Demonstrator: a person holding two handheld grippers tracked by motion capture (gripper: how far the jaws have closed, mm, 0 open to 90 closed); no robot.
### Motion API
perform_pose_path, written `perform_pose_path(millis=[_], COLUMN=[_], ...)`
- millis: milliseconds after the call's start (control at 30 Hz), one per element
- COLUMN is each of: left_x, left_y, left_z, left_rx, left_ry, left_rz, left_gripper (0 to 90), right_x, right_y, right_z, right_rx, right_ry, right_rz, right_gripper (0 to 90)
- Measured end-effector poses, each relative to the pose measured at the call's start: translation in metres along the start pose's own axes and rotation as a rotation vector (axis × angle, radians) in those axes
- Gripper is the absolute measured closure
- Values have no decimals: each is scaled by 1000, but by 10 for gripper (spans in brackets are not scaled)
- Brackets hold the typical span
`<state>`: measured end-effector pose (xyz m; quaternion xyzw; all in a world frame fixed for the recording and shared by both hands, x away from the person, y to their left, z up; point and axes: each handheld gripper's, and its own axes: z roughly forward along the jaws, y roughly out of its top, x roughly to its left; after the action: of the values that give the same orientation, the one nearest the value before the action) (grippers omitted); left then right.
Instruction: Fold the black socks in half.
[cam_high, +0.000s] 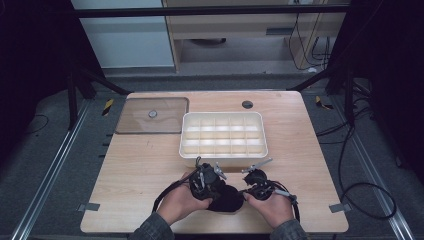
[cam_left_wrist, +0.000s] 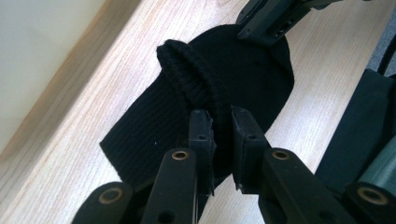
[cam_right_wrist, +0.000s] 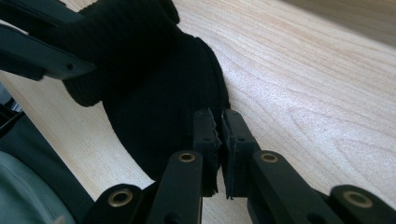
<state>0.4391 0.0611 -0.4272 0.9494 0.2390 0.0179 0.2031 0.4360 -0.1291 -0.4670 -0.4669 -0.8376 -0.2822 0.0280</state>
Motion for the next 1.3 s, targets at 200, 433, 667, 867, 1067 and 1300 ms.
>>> perform_pose_path(millis=[200, 433, 667, 867, 1067, 1300], left_x=[-4, -6, -7, -4, -7, -9], left_y=[3, 4, 5, 4, 5, 6], left_z=[4, 10, 14, 16, 17, 15], left_rx=[-4, -4, -21, -45, -70, -87], left_ry=[-4, -19, -23, -40, -67, -80], left_rz=[1, 5, -5, -30, -39, -38], left_gripper=[795, 790, 783, 776, 754, 729], right_x=[-1, -2, -5, -7, -7, -8], right_y=[-2, -2, -4, -5, -6, -6], right_z=[2, 3, 3, 2, 2, 2], right_rx=[4, 2, -7, -10, -9, -13], right_ry=[5, 0, 14, 13, 11, 11], right_rz=[6, 12, 30, 33, 39, 40], right_gripper=[858, 857, 853, 851, 846, 842])
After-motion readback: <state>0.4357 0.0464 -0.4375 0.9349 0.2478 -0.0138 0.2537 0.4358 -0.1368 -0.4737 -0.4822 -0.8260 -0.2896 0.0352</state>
